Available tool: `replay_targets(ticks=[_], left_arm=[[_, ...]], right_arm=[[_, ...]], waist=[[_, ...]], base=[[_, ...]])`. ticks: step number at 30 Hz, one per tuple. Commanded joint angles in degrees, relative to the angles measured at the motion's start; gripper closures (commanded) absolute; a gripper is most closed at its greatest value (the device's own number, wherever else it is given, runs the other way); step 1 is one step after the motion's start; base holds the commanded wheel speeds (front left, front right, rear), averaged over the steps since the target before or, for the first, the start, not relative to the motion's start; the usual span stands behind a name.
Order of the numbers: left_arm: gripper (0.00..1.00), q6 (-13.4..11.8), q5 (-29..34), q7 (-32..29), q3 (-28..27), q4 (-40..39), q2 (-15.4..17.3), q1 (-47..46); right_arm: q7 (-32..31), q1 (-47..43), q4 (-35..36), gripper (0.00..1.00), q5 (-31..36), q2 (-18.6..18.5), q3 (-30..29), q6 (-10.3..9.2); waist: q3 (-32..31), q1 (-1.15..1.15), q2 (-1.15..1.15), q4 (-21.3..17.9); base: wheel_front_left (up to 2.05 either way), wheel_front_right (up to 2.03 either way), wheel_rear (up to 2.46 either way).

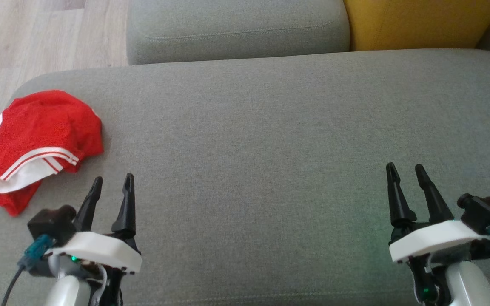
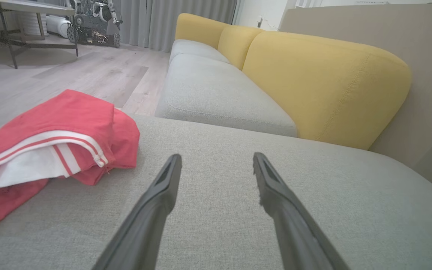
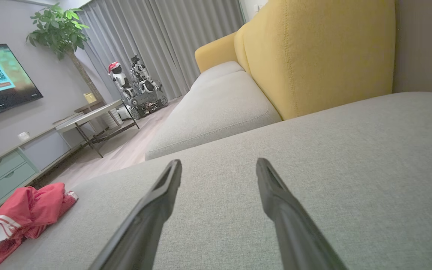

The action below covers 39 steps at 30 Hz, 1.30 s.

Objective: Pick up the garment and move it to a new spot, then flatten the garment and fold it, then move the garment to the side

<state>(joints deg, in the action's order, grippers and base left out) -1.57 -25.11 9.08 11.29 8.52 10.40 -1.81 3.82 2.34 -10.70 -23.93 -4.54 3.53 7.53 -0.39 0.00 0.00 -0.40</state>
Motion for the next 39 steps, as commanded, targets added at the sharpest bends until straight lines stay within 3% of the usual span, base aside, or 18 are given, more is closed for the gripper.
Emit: replay_targets(ticks=[1, 22, 32, 39], left_arm=[[0.0, -0.51, 2.1, 0.87, -1.1, -1.87, 1.33, -2.72], [0.0, -0.81, 11.44, 4.27, -0.57, 1.55, 0.59, -2.55], [0.0, -0.21, 14.92, 5.92, -1.23, 4.19, -0.15, -2.74], [0.0, 0.17, 13.92, 5.92, -2.04, 5.25, -0.77, -2.79]], right_arm=[[1.0, 2.96, 2.25, 0.0, 2.16, -0.72, 1.36, -0.03], [2.62, 2.85, 2.62, 0.0, 13.95, 0.13, 2.13, -0.04], [3.11, 2.49, 2.72, 0.0, 16.98, 0.89, 1.45, -0.04], [2.6, 2.37, 2.05, 0.0, 15.54, 1.18, 1.32, -0.04]], waist=[[0.01, 0.0, 0.0, -0.04], [-0.01, 0.0, 0.0, -0.16], [-0.1, 0.0, 0.0, -0.16], [-0.23, 0.0, 0.0, -0.17]], base=[[0.0, 0.0, 0.0], [0.0, 0.0, 0.0], [0.0, 0.0, 0.0], [0.0, 0.0, 0.0]])
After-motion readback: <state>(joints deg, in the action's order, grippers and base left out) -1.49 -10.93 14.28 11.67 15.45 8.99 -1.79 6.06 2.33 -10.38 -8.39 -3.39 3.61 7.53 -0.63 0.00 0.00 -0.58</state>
